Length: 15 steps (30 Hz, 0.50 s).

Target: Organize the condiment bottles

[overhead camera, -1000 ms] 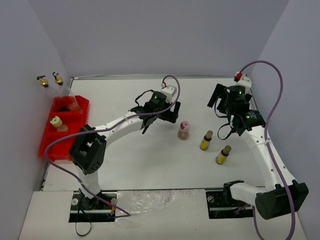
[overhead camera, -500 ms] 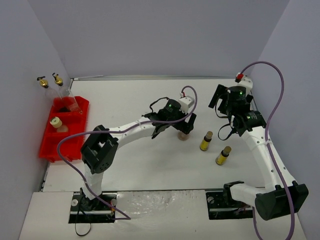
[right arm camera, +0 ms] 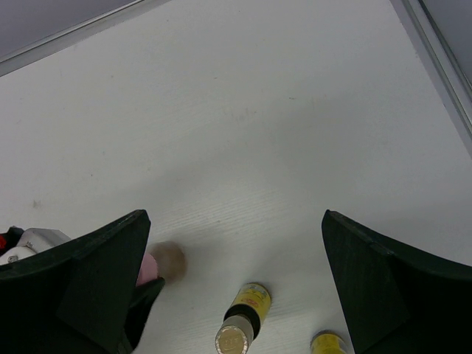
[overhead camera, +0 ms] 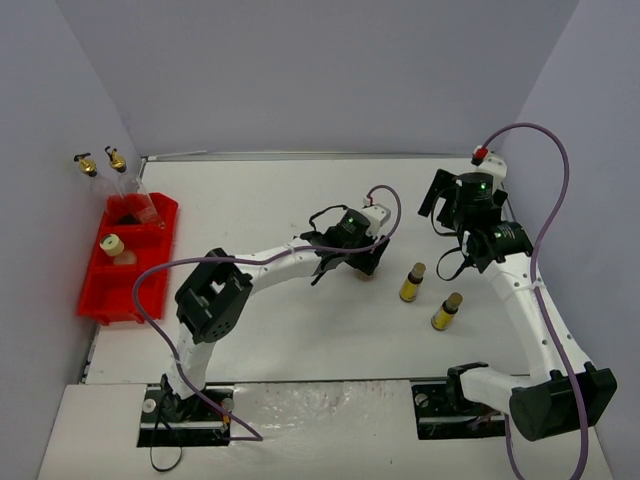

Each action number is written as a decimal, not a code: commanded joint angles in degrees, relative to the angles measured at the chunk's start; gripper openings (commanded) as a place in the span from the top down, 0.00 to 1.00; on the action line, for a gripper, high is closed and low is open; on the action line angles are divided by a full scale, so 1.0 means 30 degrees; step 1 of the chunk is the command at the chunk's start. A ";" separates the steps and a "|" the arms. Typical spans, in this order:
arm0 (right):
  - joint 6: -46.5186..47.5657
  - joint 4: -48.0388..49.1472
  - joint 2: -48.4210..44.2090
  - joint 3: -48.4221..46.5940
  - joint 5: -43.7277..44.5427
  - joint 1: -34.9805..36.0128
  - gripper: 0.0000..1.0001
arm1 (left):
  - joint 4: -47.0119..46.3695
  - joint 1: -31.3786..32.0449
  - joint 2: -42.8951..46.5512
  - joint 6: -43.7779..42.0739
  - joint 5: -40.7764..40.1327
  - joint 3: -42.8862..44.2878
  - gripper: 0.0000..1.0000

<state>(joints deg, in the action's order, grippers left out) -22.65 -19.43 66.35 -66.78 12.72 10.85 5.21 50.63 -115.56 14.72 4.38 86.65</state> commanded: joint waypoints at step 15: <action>0.0127 0.0541 -0.0122 -0.0645 -0.0200 -0.0116 0.00 | 0.1218 -0.1444 0.8779 0.1102 -1.4648 -0.2434 1.00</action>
<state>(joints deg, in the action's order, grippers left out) -22.63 -19.96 66.32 -66.78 12.48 10.83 8.34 50.12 -102.91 14.91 -21.92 79.61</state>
